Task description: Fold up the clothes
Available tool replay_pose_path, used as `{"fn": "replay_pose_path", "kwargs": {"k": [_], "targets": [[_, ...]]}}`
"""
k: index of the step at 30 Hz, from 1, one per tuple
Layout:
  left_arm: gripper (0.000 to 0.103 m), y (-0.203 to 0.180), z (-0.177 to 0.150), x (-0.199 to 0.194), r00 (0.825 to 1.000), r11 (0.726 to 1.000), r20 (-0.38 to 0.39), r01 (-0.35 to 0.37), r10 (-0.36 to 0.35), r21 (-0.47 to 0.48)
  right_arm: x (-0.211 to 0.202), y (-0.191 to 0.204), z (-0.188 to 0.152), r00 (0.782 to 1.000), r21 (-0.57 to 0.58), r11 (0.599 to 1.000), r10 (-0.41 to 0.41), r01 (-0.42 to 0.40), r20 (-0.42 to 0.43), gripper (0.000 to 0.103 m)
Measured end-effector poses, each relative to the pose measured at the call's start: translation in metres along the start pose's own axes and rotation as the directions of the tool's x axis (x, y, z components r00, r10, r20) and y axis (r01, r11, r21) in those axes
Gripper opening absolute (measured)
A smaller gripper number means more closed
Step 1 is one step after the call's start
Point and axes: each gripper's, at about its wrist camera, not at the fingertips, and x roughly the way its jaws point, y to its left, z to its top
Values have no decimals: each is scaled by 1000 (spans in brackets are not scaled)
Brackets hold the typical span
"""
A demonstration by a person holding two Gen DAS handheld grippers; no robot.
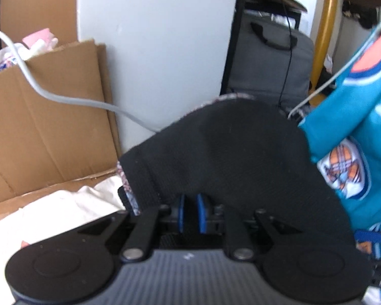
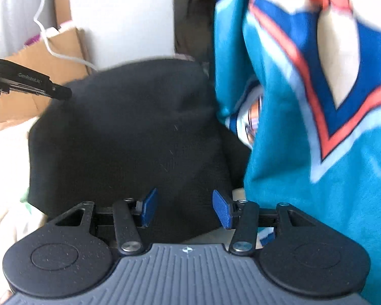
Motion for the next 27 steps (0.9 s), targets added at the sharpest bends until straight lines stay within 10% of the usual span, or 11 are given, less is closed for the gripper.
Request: {"fn": "replay_pose_path", "kwargs": {"k": [27], "targets": [[34, -4, -50, -43, 999, 999, -38, -6, 5, -40, 8, 25, -4, 990, 158, 984, 99, -82, -105, 55]]}}
